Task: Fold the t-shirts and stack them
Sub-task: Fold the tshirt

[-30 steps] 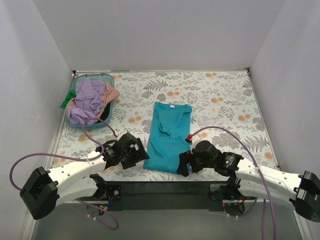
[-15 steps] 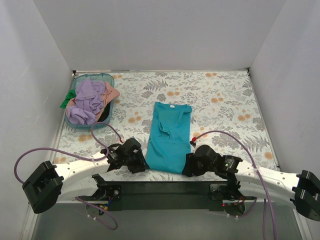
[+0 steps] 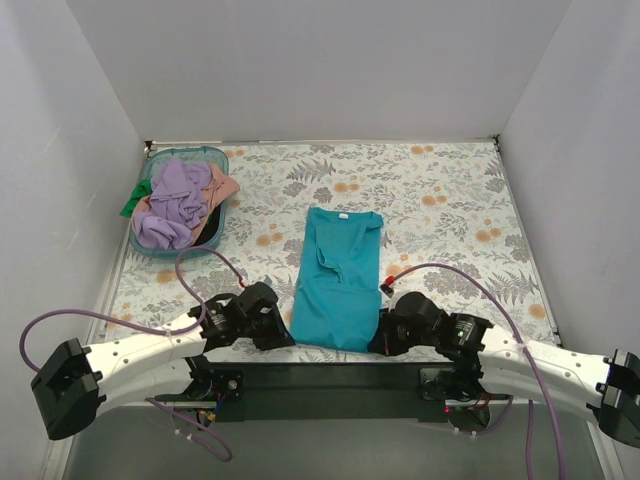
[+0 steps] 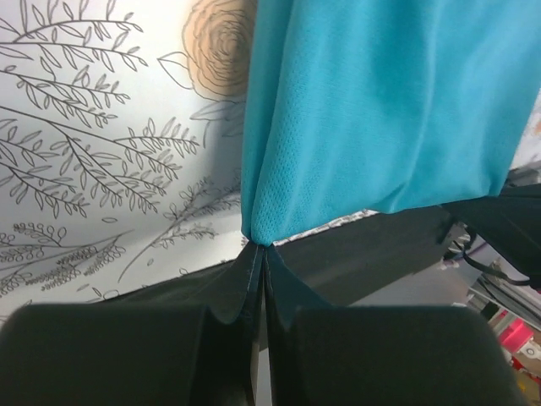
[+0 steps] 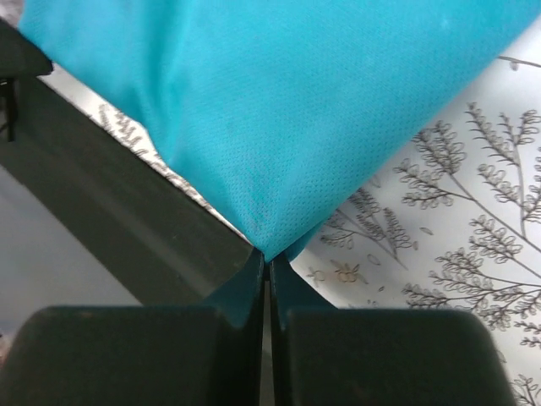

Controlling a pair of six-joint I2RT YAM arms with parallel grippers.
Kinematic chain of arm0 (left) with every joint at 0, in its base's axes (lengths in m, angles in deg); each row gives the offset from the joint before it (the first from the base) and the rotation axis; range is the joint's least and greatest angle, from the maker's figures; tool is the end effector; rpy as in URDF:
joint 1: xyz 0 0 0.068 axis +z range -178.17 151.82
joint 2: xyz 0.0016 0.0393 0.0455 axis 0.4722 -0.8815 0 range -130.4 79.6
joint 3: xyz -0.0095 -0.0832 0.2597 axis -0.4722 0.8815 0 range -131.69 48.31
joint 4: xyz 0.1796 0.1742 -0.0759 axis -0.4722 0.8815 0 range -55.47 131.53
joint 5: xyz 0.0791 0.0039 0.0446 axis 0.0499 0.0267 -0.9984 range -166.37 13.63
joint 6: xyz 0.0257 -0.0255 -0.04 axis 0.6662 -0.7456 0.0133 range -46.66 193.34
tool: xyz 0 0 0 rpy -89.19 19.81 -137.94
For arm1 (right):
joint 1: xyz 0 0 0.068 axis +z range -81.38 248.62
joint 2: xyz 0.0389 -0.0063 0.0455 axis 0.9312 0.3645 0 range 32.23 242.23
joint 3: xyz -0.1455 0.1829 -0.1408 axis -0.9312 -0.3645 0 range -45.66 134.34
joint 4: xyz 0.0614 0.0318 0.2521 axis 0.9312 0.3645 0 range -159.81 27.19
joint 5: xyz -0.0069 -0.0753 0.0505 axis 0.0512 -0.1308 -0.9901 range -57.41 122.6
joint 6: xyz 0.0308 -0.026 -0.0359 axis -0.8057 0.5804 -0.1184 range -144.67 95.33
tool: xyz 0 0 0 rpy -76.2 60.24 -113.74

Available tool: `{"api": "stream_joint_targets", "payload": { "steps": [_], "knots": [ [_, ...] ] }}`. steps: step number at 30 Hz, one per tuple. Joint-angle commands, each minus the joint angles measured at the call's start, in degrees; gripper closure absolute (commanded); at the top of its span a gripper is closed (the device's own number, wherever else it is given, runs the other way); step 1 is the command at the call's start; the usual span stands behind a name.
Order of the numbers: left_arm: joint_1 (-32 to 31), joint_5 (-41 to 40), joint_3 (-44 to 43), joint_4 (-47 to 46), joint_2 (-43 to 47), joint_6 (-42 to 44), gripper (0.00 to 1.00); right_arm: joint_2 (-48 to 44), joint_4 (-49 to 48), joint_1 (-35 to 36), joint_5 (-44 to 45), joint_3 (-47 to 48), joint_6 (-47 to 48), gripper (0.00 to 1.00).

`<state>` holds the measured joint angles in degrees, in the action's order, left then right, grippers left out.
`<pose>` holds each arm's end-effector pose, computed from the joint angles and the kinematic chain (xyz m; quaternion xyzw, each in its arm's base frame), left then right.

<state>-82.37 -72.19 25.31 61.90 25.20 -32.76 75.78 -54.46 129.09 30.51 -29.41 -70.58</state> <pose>0.0933 -0.1342 0.1582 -0.4124 0.8697 -0.2710 0.0114 0.0750 0.1351 0.1620 -0.1233 0.9074 0.3313 0.2272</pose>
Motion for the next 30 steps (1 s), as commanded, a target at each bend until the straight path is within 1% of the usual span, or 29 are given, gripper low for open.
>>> {"api": "stream_joint_targets", "payload": {
  "steps": [1, 4, 5, 6, 8, 9, 12, 14, 15, 16, 17, 18, 19, 21, 22, 23, 25, 26, 28, 29, 30],
  "knots": [
    [-0.5, 1.0, -2.2, 3.4, 4.0, 1.3, 1.00, -3.3, 1.2, 0.7, -2.7, 1.6, 0.7, 0.99],
    [-0.6, 1.2, -4.8, 3.4, 5.8, 2.1, 1.00, -5.4, 3.4, 0.8, -0.4, 4.7, 2.6, 0.99],
    [-0.6, 0.6, -6.7, 3.6, 6.2, 2.7, 1.00, -5.7, 5.7, 0.8, 0.9, 5.9, 3.0, 0.99],
    [-0.6, -1.4, -7.6, 3.8, 6.5, 2.8, 1.00, -5.5, 6.9, 0.8, 4.3, 8.8, 3.5, 0.99],
    [-0.6, -5.5, -9.5, 3.9, 6.8, 3.1, 1.00, -4.8, 9.3, 0.8, 6.8, 11.2, 5.1, 0.99],
    [-0.6, -9.2, -11.3, 3.9, 6.8, 2.8, 1.00, -4.4, 9.9, 0.7, 9.3, 13.5, 5.5, 0.99],
    [-0.6, -14.5, -14.4, 2.5, 6.1, 2.3, 1.00, -2.2, 11.9, 0.5, 13.9, 16.9, 6.9, 0.99],
    [-0.6, -16.3, -16.7, 1.8, 4.0, 3.1, 1.00, -0.8, 12.6, -0.6, 15.5, 20.3, 8.4, 0.99],
    [-0.6, -17.4, -19.2, 2.2, 3.2, 3.6, 1.00, -0.4, 12.6, -1.1, 16.7, 21.2, 9.1, 0.99],
    [-0.6, -19.8, -21.0, 2.8, 2.0, 3.7, 1.00, 0.4, 12.6, -1.8, 17.0, 23.1, 10.4, 0.99],
    [-0.6, -20.8, -22.4, 3.6, 1.1, 4.1, 1.00, 0.7, 12.6, -3.8, 17.1, 24.0, 11.2, 0.99],
    [-0.6, -21.8, -25.3, 4.3, -0.9, 4.3, 1.00, 1.1, 12.6, -5.0, 16.4, 24.9, 12.9, 0.99],
    [-0.6, -23.8, -26.5, 4.8, -1.6, 4.7, 1.00, 1.9, 12.3, -7.7, 16.1, 26.2, 13.7, 0.99],
    [-0.5, -25.9, -28.4, 4.8, -3.0, 5.3, 1.00, 2.8, 11.3, -10.9, 12.9, 27.1, 16.5, 0.99],
    [0.0, -26.8, -29.9, 4.9, -3.4, 5.8, 1.00, 3.6, 9.4, -12.5, 11.0, 27.3, 17.3, 0.99],
    [0.2, -27.9, -30.6, 4.4, -3.9, 6.3, 1.00, 4.0, 8.4, -15.8, 6.6, 27.6, 18.3, 0.99],
    [1.5, -28.4, -31.7, 4.3, -5.4, 6.7, 1.00, 5.7, 5.4, -18.6, 2.6, 27.9, 20.3, 0.99],
    [2.1, -28.4, -32.9, 3.8, -5.8, 7.2, 1.00, 6.4, 4.6, -20.9, -1.3, 28.4, 20.9, 0.99],
    [4.1, -28.2, -33.7, 3.2, -7.4, 7.5, 1.00, 8.7, 1.6, -23.4, -4.5, 28.7, 21.9, 0.99],
    [5.1, -27.2, -34.2, 2.3, -8.0, 8.0, 1.00, 9.6, 0.5, -24.3, -8.2, 28.8, 22.1, 0.99],
    [7.2, -26.1, -34.4, 1.5, -8.6, 8.5, 1.00, 10.5, -0.8, -25.2, -10.2, 28.8, 22.4, 0.99]
  ]
}}
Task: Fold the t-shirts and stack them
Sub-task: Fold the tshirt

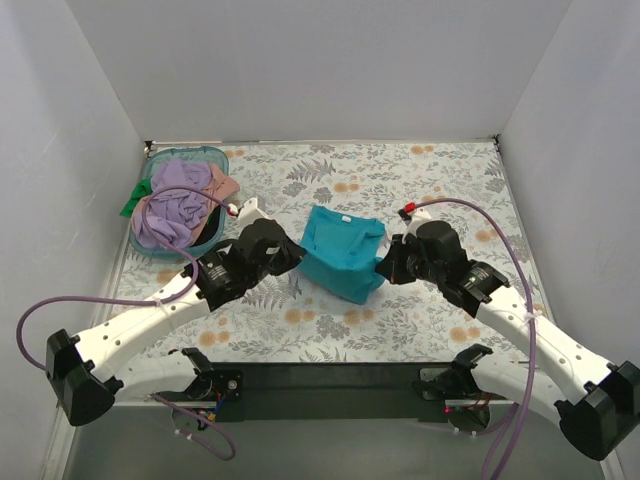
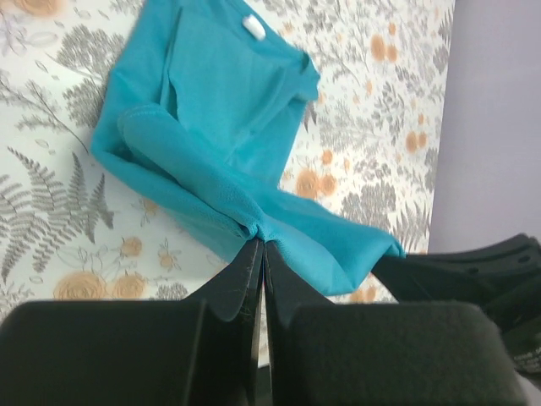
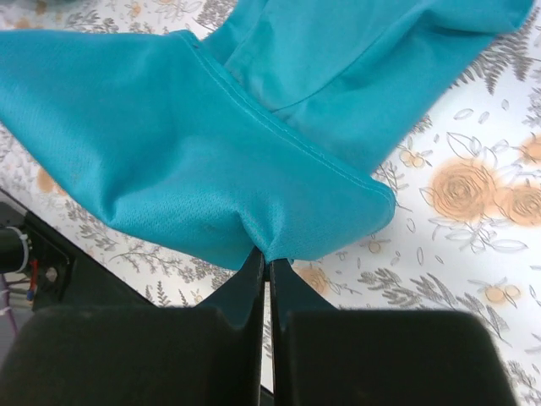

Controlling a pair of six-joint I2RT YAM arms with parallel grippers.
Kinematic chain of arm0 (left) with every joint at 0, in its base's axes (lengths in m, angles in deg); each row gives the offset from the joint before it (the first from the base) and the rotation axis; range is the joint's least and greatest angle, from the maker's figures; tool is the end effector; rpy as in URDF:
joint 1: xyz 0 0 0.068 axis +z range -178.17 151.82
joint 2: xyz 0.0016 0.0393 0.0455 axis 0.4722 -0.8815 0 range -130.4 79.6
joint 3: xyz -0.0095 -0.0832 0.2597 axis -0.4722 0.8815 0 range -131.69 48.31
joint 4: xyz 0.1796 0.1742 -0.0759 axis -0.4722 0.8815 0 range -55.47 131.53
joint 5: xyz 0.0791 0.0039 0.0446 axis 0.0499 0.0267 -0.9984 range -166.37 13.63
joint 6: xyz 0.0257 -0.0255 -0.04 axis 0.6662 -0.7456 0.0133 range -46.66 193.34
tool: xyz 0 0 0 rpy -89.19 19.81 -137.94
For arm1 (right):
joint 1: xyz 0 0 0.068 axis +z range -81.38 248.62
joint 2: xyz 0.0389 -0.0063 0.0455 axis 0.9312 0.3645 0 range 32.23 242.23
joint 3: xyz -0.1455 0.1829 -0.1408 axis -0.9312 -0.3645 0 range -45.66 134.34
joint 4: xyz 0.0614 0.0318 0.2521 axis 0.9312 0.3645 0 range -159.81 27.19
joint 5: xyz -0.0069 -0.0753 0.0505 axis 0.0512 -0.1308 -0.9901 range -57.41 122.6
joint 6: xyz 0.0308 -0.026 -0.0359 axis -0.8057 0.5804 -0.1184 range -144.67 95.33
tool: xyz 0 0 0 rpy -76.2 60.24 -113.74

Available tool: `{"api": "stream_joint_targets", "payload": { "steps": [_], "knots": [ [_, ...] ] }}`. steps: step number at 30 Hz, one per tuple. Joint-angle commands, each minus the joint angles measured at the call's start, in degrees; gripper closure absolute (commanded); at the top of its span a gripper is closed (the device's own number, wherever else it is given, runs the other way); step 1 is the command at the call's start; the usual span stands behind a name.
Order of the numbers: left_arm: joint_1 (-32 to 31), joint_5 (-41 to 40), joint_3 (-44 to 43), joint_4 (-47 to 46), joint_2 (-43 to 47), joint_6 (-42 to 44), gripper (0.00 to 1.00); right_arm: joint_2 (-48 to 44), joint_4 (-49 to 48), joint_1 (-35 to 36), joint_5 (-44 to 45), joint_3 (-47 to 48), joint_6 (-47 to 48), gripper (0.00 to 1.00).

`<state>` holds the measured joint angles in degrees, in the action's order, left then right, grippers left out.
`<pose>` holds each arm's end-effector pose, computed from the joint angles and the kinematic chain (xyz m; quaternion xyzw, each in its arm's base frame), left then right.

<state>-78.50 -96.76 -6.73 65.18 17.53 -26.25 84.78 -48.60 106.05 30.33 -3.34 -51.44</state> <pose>0.1574 -0.1706 0.3108 -0.4392 0.7705 -0.3778 0.2660 0.1618 0.1256 0.2814 -0.0906 0.8674 0.2744 0.4050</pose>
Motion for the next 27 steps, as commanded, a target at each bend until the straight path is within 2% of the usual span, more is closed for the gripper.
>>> {"api": "stream_joint_targets", "payload": {
  "steps": [1, 6, 14, 18, 21, 24, 25, 26, 27],
  "knots": [
    [4.6, -0.4, -2.5, -3.3, -2.2, 2.4, 1.00, 3.3, -8.6, -3.9, -11.5, 2.8, 3.2, 0.99],
    [11.3, 3.7, -4.7, -5.9, -6.7, 3.8, 1.00, 8.2, -15.0, -8.8, -21.3, 3.6, 4.0, 0.99],
    [15.4, 4.6, -11.5, -9.8, -15.9, 5.5, 1.00, 17.8, -23.9, -16.9, -29.4, 5.0, 3.7, 0.99],
    [17.3, 5.9, -15.7, -12.5, -24.7, 6.6, 1.00, 24.2, -27.6, -21.6, -33.2, 6.5, 3.1, 0.99],
    [18.6, 6.9, -19.9, -14.6, -30.1, 7.7, 1.00, 33.4, -29.1, -24.2, -34.7, 9.0, 4.1, 0.99],
    [20.1, 8.0, -25.9, -18.3, -38.5, 9.8, 1.00, 42.3, -31.1, -26.8, -36.7, 13.4, 4.3, 0.99],
    [20.5, 8.6, -27.9, -19.0, -43.9, 10.2, 1.00, 44.5, -31.5, -28.3, -37.0, 15.0, 4.0, 0.99],
    [21.0, 9.1, -32.9, -19.4, -46.5, 11.9, 0.97, 46.7, -31.5, -28.9, -36.9, 16.9, 4.3, 0.92],
    [21.3, 9.5, -35.5, -19.9, -49.2, 13.3, 0.81, 50.5, -31.6, -29.5, -37.3, 20.8, 4.4, 0.80]
  ]
}}
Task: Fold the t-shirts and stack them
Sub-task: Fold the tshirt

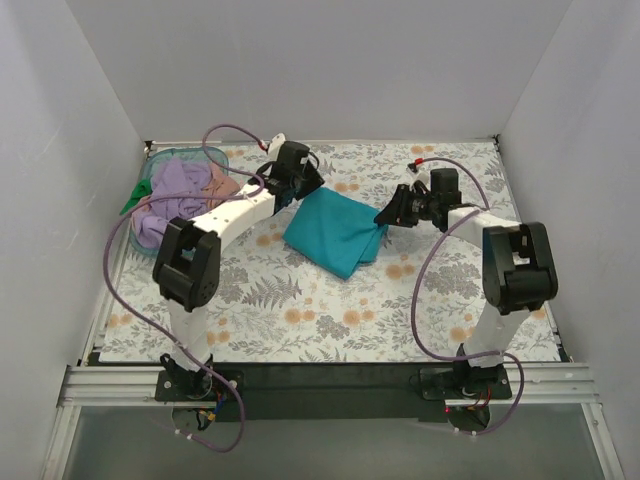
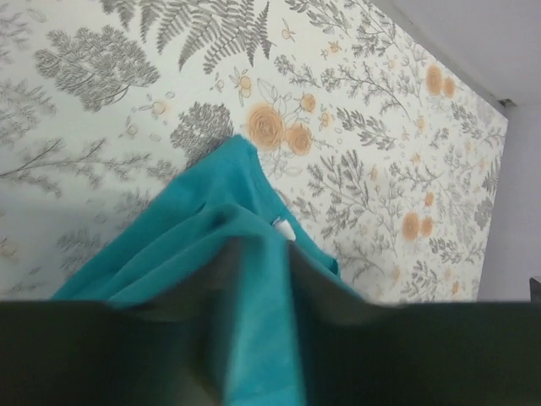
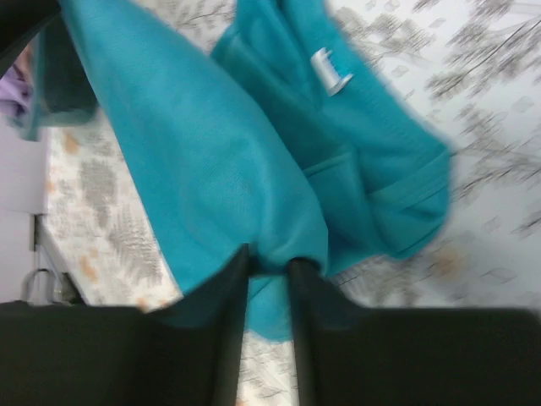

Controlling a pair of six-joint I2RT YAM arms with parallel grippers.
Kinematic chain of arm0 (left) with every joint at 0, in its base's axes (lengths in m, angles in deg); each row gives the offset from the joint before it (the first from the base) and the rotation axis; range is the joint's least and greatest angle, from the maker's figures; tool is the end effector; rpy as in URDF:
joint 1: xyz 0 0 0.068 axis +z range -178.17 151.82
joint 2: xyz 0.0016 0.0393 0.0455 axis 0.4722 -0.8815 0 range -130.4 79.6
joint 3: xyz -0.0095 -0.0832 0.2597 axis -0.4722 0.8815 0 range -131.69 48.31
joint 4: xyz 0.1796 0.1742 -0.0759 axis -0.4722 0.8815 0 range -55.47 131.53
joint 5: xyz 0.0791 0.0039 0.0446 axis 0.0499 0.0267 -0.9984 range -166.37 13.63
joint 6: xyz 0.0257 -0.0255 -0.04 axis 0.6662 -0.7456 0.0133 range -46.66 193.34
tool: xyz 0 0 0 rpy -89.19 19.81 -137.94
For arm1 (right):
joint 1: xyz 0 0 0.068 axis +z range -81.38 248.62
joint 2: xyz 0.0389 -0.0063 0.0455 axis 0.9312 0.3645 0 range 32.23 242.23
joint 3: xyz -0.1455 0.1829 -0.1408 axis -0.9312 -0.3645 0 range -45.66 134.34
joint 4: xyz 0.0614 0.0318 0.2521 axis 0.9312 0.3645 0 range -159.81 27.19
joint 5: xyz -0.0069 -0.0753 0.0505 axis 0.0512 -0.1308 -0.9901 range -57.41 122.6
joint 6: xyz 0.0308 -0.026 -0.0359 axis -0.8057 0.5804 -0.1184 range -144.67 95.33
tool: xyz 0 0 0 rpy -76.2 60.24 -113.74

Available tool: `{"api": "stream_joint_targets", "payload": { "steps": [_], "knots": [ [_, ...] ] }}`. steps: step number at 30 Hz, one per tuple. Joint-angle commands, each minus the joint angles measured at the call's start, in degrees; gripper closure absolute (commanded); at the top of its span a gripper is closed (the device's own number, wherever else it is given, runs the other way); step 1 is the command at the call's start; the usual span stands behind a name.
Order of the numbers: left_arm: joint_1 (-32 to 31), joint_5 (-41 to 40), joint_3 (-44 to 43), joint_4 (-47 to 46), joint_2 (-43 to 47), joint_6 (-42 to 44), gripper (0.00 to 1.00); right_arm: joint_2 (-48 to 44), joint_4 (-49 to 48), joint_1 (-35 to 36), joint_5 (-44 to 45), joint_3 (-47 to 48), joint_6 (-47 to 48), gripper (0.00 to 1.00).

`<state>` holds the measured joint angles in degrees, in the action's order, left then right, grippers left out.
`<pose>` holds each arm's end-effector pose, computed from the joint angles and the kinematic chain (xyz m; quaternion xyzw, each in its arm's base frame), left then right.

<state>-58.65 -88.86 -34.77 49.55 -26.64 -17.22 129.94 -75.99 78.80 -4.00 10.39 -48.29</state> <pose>0.3728 -0.2107 0.2586 -0.4888 0.7502 -0.3300 0.2989 0.3525 0.0849 0.1975 -0.0440 0.8551 0.3934 0.3349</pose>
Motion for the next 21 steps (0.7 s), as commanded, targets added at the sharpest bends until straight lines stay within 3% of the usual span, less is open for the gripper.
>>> {"api": "stream_joint_targets", "payload": {
  "steps": [1, 2, 3, 4, 7, 11, 15, 21],
  "knots": [
    [1.6, 3.1, -11.1, -3.3, -8.4, 5.9, 0.48, 7.0, -4.1, -3.2, -3.0, 9.0, 1.2, 0.63],
    [1.8, 4.2, -17.7, -1.6, -13.3, 8.2, 0.18, 8.1, -3.7, -3.5, -3.2, 10.5, 0.8, 0.35],
    [1.9, 5.1, -21.2, 0.9, -15.6, 8.6, 0.02, 8.6, -3.3, -3.7, -3.6, 12.1, 0.8, 0.22],
    [1.8, 5.3, -23.2, 5.1, -16.9, 8.8, 0.02, 8.3, -3.1, -3.5, -3.7, 12.3, 1.0, 0.02],
    [1.9, 5.9, -18.2, 3.1, -13.9, 8.2, 0.02, 4.5, -0.5, -2.6, -2.3, 9.7, 3.2, 0.02],
    [1.9, 6.9, -3.6, -3.4, -5.5, 7.5, 0.02, -2.6, 0.8, -0.3, 4.1, 2.6, 4.8, 0.02],
    [1.8, 11.3, 7.1, -6.9, -1.2, 5.6, 0.02, -7.6, 0.9, 7.0, 8.5, -1.8, 4.8, 0.02],
    [1.6, 14.8, 18.2, -9.1, 1.0, 2.0, 0.02, -2.9, 0.5, 13.8, 10.4, -0.7, 2.4, 0.02]
  ]
}}
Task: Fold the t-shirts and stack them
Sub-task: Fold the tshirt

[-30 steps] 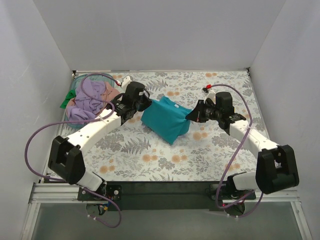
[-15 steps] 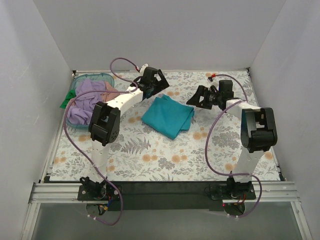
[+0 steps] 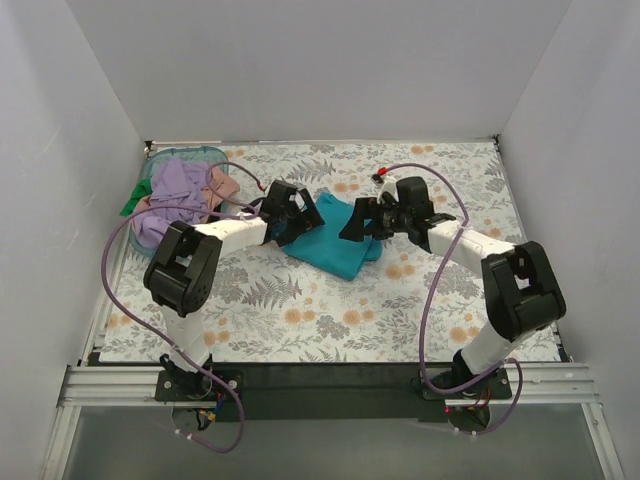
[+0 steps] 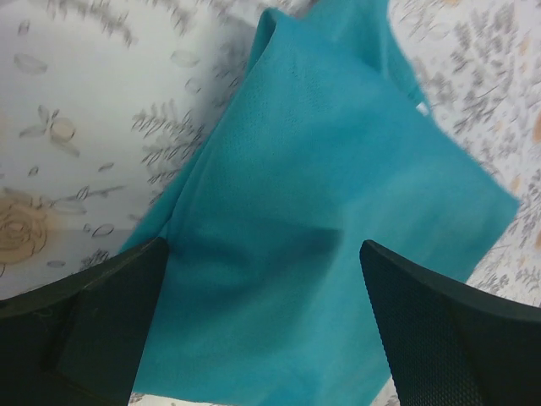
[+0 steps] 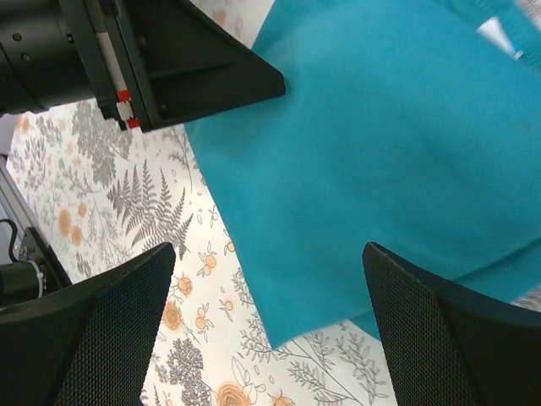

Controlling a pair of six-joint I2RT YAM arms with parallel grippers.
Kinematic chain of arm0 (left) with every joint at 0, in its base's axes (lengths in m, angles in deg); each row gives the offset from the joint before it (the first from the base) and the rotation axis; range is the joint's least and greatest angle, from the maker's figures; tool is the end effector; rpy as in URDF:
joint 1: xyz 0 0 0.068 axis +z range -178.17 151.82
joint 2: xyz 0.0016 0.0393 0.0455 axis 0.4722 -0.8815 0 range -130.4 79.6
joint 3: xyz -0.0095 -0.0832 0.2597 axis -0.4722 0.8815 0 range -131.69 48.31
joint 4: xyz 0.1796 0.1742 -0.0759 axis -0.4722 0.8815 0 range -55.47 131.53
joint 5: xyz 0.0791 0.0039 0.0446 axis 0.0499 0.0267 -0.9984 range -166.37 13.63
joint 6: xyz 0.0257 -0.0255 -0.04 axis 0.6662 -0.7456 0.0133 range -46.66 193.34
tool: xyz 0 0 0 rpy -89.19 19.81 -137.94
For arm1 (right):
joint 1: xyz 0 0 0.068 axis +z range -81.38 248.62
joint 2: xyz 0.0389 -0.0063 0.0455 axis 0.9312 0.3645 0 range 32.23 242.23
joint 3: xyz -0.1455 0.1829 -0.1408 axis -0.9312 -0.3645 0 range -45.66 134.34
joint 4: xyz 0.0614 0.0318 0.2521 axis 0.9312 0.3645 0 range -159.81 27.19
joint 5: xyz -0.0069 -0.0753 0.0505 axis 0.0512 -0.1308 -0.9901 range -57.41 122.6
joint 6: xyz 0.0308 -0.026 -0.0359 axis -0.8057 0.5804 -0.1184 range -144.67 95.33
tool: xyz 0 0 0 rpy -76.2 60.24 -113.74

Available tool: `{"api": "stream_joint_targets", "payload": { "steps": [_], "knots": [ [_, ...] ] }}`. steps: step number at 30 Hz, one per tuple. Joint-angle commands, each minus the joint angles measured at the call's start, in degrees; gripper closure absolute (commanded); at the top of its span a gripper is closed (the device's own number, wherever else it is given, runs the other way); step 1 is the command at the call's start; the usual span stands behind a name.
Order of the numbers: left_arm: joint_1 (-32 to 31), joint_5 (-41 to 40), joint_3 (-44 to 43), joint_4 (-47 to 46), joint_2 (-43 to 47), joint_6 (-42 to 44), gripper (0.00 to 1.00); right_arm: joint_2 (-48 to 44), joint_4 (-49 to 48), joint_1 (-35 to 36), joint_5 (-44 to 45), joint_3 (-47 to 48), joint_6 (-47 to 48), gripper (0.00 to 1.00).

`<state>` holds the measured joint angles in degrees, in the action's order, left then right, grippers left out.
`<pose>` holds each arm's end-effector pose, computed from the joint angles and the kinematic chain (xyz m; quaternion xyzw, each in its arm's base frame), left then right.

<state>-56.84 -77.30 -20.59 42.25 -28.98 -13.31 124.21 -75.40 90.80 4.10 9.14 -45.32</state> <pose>0.3557 -0.1940 0.1729 -0.4542 0.8135 -0.3028 0.2007 0.3180 0.1480 0.2219 -0.1313 0.8444 0.3726 0.3618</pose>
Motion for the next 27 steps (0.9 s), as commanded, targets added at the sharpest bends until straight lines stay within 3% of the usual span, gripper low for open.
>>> {"api": "stream_joint_targets", "payload": {
  "steps": [1, 6, 10, 14, 17, 22, 27],
  "knots": [
    [-0.3, 3.3, 5.8, -2.9, 4.7, -2.2, 0.02, 3.8, -0.1, 2.4, 2.3, 0.8, -0.7, 0.01],
    [-2.6, 3.9, 17.5, -4.6, 10.7, -5.4, 0.02, 7.6, -0.1, 5.4, 2.5, -1.1, -1.3, 0.02],
    [-8.5, 2.3, 28.0, -6.1, 19.0, -8.4, 0.02, 2.5, -0.3, 8.6, 6.4, -9.3, -1.1, 0.02],
    [-20.2, -0.9, 37.2, -3.1, 28.3, -15.1, 0.02, -10.1, -0.1, 11.8, 8.3, -20.2, -1.3, 0.02],
    [-24.8, -5.2, 43.5, 1.7, 38.4, -21.8, 0.02, -22.0, 1.4, 13.4, 10.1, -26.8, -1.9, 0.02],
    [-25.2, -13.9, 40.4, 14.9, 50.6, -23.7, 0.02, -36.8, 9.7, 14.0, 11.7, -26.4, -0.7, 0.02],
    [-25.1, -21.5, 34.5, 25.8, 50.7, -25.3, 0.02, -36.4, 16.2, 14.0, 19.0, -21.7, -0.3, 0.02]
  ]
}}
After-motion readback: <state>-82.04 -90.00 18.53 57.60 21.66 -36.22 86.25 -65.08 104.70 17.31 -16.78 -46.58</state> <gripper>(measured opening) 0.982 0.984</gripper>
